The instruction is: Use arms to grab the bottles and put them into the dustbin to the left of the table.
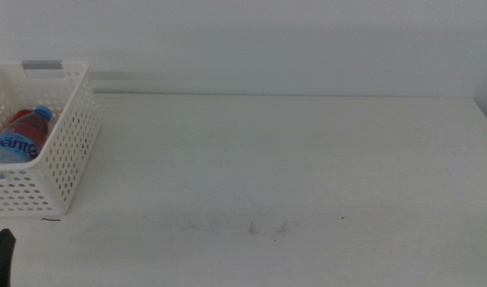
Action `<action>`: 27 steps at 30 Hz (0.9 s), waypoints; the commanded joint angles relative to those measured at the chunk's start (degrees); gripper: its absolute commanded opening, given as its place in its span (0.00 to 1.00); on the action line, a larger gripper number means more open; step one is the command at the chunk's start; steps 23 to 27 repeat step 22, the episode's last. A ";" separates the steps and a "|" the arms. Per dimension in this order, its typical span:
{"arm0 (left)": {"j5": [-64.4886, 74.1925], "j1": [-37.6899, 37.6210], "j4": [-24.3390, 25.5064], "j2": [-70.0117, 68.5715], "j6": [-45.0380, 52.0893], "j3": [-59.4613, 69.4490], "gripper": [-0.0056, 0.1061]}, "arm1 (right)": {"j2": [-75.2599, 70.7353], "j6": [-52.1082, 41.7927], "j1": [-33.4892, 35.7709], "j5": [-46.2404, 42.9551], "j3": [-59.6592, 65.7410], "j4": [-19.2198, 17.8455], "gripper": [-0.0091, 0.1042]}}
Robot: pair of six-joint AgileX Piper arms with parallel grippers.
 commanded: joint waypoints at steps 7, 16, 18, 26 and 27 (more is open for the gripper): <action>-0.61 0.09 2.24 -0.27 0.01 -0.02 0.89 | -0.22 -0.35 -0.26 -0.68 0.17 -0.67 0.84; -0.61 0.09 4.74 -0.27 0.01 -0.02 0.89 | -0.22 -0.35 -0.26 -0.68 0.17 -0.67 0.84; -0.61 0.09 4.74 -0.27 0.01 -0.02 0.89 | -0.22 -0.35 -0.26 -0.68 0.17 -0.67 0.84; -0.61 0.09 6.76 -0.27 -0.12 -0.02 0.89 | -0.22 -0.35 -0.26 -0.68 0.17 -0.67 0.84; -0.61 0.09 6.76 -0.27 -0.12 -0.02 0.89 | -0.22 -0.35 -0.26 -0.68 0.17 -0.67 0.84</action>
